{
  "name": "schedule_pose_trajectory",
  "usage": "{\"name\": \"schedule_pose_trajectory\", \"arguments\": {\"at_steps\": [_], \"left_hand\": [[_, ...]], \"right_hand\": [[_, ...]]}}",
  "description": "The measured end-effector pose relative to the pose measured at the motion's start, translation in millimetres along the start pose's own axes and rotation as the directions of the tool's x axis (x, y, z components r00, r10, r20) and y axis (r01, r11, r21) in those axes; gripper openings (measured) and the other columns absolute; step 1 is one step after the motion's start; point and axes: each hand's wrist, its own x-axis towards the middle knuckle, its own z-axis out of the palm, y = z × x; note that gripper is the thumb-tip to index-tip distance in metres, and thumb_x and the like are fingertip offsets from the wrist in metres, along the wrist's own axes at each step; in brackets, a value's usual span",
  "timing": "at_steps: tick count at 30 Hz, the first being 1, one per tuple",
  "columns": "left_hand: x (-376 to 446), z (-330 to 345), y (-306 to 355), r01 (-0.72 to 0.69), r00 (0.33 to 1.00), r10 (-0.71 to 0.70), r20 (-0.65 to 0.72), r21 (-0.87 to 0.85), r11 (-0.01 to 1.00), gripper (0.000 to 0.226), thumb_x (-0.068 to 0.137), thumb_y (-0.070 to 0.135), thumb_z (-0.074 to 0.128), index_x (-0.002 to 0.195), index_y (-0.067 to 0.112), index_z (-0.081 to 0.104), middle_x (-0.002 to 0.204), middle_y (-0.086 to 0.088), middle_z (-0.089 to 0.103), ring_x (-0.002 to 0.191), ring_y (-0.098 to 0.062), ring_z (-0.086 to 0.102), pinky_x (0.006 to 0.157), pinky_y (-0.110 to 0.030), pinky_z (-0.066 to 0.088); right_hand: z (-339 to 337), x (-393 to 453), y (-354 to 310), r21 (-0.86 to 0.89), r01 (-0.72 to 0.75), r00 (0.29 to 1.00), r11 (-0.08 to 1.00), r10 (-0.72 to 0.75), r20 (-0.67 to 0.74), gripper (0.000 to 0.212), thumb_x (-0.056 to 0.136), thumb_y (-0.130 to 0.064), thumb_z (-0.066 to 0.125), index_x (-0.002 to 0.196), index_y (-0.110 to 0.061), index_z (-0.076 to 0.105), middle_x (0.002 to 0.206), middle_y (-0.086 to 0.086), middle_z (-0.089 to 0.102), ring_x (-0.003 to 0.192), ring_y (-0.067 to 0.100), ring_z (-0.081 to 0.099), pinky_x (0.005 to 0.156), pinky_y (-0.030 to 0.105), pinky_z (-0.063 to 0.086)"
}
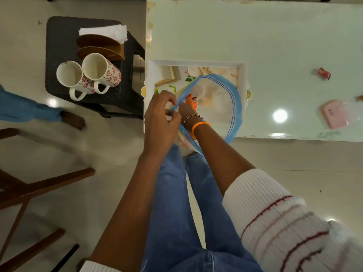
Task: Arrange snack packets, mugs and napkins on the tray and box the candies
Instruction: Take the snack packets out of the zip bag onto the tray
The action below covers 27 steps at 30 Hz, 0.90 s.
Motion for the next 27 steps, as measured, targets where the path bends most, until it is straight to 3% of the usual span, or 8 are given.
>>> {"name": "schedule_pose_trajectory", "arguments": {"at_steps": [1, 3, 7, 10, 15, 19, 24, 27], "left_hand": [[0, 1, -1, -0.060, 0.998, 0.059, 0.007, 0.082, 0.995, 0.014, 0.076, -0.007, 0.053, 0.083, 0.004, 0.057, 0.098, -0.011, 0.058, 0.090, -0.008, 0.054, 0.073, -0.011, 0.046], [0, 3, -1, -0.079, 0.997, 0.075, 0.028, 0.197, 0.977, 0.017, 0.083, -0.006, 0.049, 0.080, 0.005, 0.062, 0.116, -0.012, 0.056, 0.103, -0.003, 0.049, 0.076, -0.003, 0.040], [5, 12, 4, 0.042, 0.998, -0.051, 0.043, 0.191, 0.981, 0.033, 0.085, -0.003, 0.046, 0.108, 0.010, 0.065, 0.136, -0.009, 0.047, 0.123, -0.017, 0.047, 0.096, -0.020, 0.041], [16, 19, 13, 0.105, 0.986, -0.125, 0.108, 0.181, 0.978, 0.048, 0.082, 0.003, 0.054, 0.130, 0.008, 0.050, 0.139, -0.013, 0.042, 0.130, -0.025, 0.041, 0.105, -0.029, 0.035], [29, 34, 23, 0.123, 0.950, -0.185, 0.252, 0.246, 0.962, 0.072, 0.076, -0.001, 0.055, 0.142, 0.008, 0.029, 0.147, -0.014, 0.029, 0.136, -0.032, 0.031, 0.111, -0.041, 0.033], [32, 50, 32, 0.146, 0.938, -0.217, 0.270, 0.260, 0.955, 0.072, 0.078, -0.007, 0.044, 0.145, 0.008, 0.021, 0.152, -0.015, 0.022, 0.140, -0.031, 0.021, 0.112, -0.033, 0.022], [31, 62, 36, 0.172, 0.937, -0.233, 0.261, 0.239, 0.956, 0.073, 0.079, -0.013, 0.036, 0.146, 0.010, 0.019, 0.156, -0.009, 0.015, 0.143, -0.024, 0.017, 0.110, -0.024, 0.020], [31, 63, 36, 0.180, 0.946, -0.238, 0.219, 0.256, 0.950, 0.072, 0.081, -0.015, 0.035, 0.146, 0.012, 0.019, 0.156, -0.008, 0.015, 0.144, -0.024, 0.018, 0.112, -0.029, 0.024]], "right_hand": [[-4, -4, -2, 0.044, -0.048, 0.999, 0.998, 0.048, 0.018, 0.030, 0.095, -0.005, 0.038, 0.069, -0.004, 0.052, 0.081, 0.021, 0.057, 0.096, 0.032, 0.054, 0.074, 0.033, 0.045], [-18, -13, -3, 0.067, -0.107, 0.993, 0.992, 0.104, 0.047, 0.024, 0.092, -0.007, 0.043, 0.073, 0.001, 0.057, 0.099, 0.023, 0.065, 0.101, 0.036, 0.059, 0.078, 0.037, 0.049], [-49, -50, 7, 0.033, -0.100, 0.988, 0.994, 0.103, -0.115, 0.030, 0.089, -0.015, 0.049, 0.114, -0.003, 0.062, 0.114, 0.023, 0.064, 0.107, 0.039, 0.058, 0.084, 0.039, 0.048], [-69, -86, 20, 0.180, -0.028, 0.944, 0.983, 0.085, -0.318, 0.035, 0.087, -0.008, 0.049, 0.117, -0.016, 0.065, 0.116, 0.017, 0.068, 0.108, 0.036, 0.059, 0.088, 0.036, 0.046], [-95, -141, 53, 0.494, 0.101, 0.722, 0.863, 0.278, -0.633, 0.040, 0.080, 0.012, 0.049, 0.109, -0.007, 0.068, 0.110, 0.017, 0.070, 0.101, 0.027, 0.064, 0.085, 0.029, 0.050], [-113, -159, 87, 0.620, 0.165, 0.575, 0.767, 0.436, -0.693, 0.041, 0.082, 0.012, 0.048, 0.115, -0.007, 0.064, 0.110, 0.006, 0.065, 0.096, 0.010, 0.060, 0.072, 0.005, 0.047], [-127, -166, 123, 0.683, 0.223, 0.361, 0.695, 0.592, -0.721, 0.047, 0.079, 0.008, 0.045, 0.110, -0.024, 0.062, 0.105, -0.003, 0.064, 0.079, -0.001, 0.065, 0.073, 0.022, 0.051], [-125, -162, 142, 0.706, 0.226, 0.325, 0.671, 0.632, -0.704, 0.044, 0.078, 0.007, 0.042, 0.106, -0.018, 0.065, 0.103, 0.001, 0.064, 0.086, -0.009, 0.063, 0.070, 0.008, 0.050]]}}
